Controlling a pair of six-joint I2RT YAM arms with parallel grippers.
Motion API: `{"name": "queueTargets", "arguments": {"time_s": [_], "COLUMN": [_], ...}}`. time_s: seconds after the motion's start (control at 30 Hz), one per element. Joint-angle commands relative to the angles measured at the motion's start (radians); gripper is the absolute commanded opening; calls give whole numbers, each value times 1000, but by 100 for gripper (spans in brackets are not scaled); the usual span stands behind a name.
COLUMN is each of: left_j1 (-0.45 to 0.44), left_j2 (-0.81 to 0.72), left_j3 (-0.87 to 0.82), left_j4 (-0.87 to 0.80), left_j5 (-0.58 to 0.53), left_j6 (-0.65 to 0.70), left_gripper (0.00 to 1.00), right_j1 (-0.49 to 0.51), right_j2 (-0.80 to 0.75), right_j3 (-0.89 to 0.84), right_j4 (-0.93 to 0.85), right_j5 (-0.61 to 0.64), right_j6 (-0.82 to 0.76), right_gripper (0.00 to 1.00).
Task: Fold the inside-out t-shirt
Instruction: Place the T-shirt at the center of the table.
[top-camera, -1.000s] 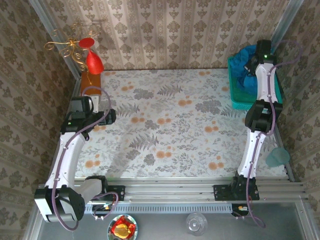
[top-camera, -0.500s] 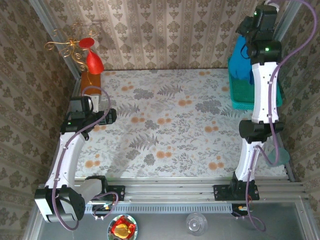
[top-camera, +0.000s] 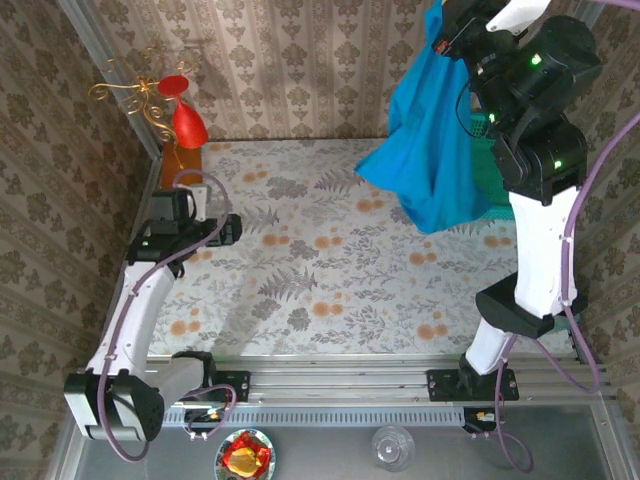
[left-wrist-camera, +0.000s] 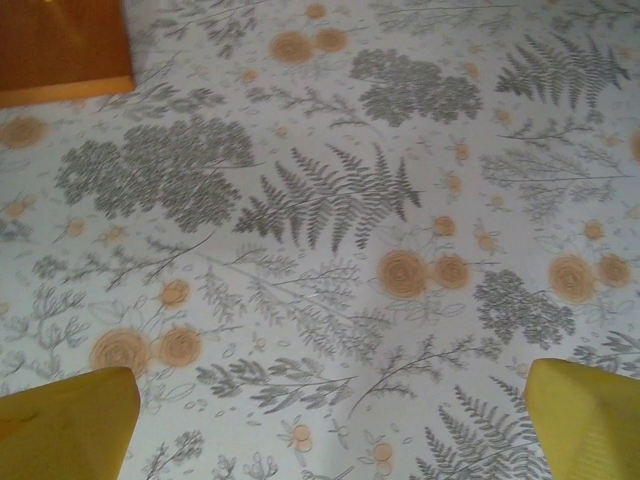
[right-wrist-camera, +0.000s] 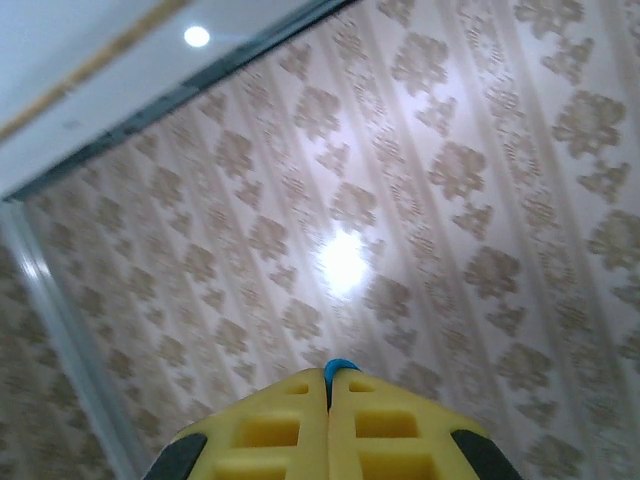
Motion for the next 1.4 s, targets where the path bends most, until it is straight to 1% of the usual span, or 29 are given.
{"name": "queueTargets", "arguments": {"time_s": [0.0,0.1,0.23,0.37,0.47,0.57,0.63,0.7,0.77,0.83,0.97,1.07,1.1,1.23,1.37], "left_j1": [-66,-117,-172,-210,-223,-237,-245,-254,-263,-269,-294,-316,-352,-401,-429], "left_j2": [27,68,119,147,161,178,198,217,234,261,337,422,457,568,690], "left_j3": [60,91,134,152,160,153,149,145,134,122,127,155,173,228,316], "left_j4": [35,44,65,92,104,121,119,109,111,122,151,162,161,204,225], "left_j5": [-48,-51,-42,-34,-15,-3,5,10,16,40,84,106,112,116,176], "left_j6": [-24,-35,-47,-56,-64,-63,-63,-61,-64,-74,-93,-105,-107,-130,-153], "left_gripper": [100,100,100,99,97,94,89,84,79,74,67,65,66,66,66], "right_j1": [10,8,8,-16,-29,-51,-63,-83,-110,-150,-224,-265,-276,-289,-289], "right_j2": [4,19,40,31,-21,-129,-229,-328,-419,-480,-577,-645,-665,-698,-705], "right_j3": [13,13,4,-97,-271,-587,-856,-1076,-1244,-1379,-1554,-1666,-1699,-1769,-1807], "right_j4": [80,76,44,-45,-89,-68,-11,41,71,60,-6,-1,11,16,7], "right_j5": [-75,-80,-80,-53,25,78,156,250,322,358,436,527,534,479,417], "right_j6": [95,127,130,123,96,100,104,113,123,131,159,174,174,193,229], "right_gripper": [0,0,0,0,0,0,0,0,0,0,0,1,1,1,0]}}
